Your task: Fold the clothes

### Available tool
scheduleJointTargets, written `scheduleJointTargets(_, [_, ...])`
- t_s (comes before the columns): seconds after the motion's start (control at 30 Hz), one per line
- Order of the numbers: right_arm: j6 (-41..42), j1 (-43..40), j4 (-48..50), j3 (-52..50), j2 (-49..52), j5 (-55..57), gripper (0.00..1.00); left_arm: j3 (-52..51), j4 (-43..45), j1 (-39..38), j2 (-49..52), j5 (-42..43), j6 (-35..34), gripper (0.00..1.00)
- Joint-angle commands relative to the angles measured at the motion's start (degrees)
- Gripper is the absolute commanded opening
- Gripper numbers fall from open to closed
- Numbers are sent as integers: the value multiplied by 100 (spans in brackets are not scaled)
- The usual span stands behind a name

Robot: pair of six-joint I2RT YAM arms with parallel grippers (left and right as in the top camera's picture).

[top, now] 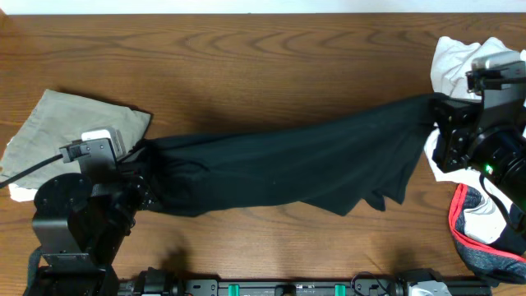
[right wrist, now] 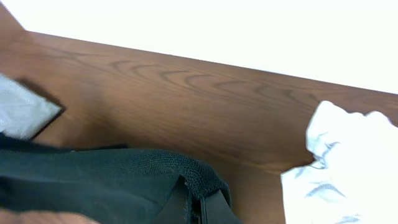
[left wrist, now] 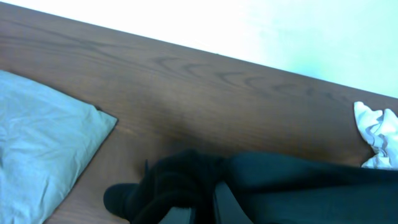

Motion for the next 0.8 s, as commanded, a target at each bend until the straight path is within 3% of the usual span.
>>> scheduleJointTargets(0.0, [184, -37, -26, 90, 20, 553, 1, 59, -20, 2, -72, -72, 142, 7])
scheduleJointTargets(0.07, [199, -37, -39, 90, 31, 553, 1, 59, -13, 2, -70, -72, 142, 7])
scheduleJointTargets(0.13, [227, -37, -46, 90, 63, 551, 1, 59, 9, 2, -61, -72, 142, 17])
scheduleJointTargets(0.2, [225, -37, -48, 90, 79, 551, 1, 57, 9, 2, -42, -72, 142, 39])
scheduleJointTargets(0.3, [225, -37, -50, 90, 114, 551, 1, 57, 4, 2, 15, -72, 142, 62])
scheduleJointTargets(0.43, [227, -37, -83, 90, 166, 544, 1, 57, -85, 2, 153, 136, 133, 61])
scheduleJointTargets(0.77, [247, -35, -245, 87, 372, 503, 1, -157, -1248, -4, 804, 2041, 74, 53])
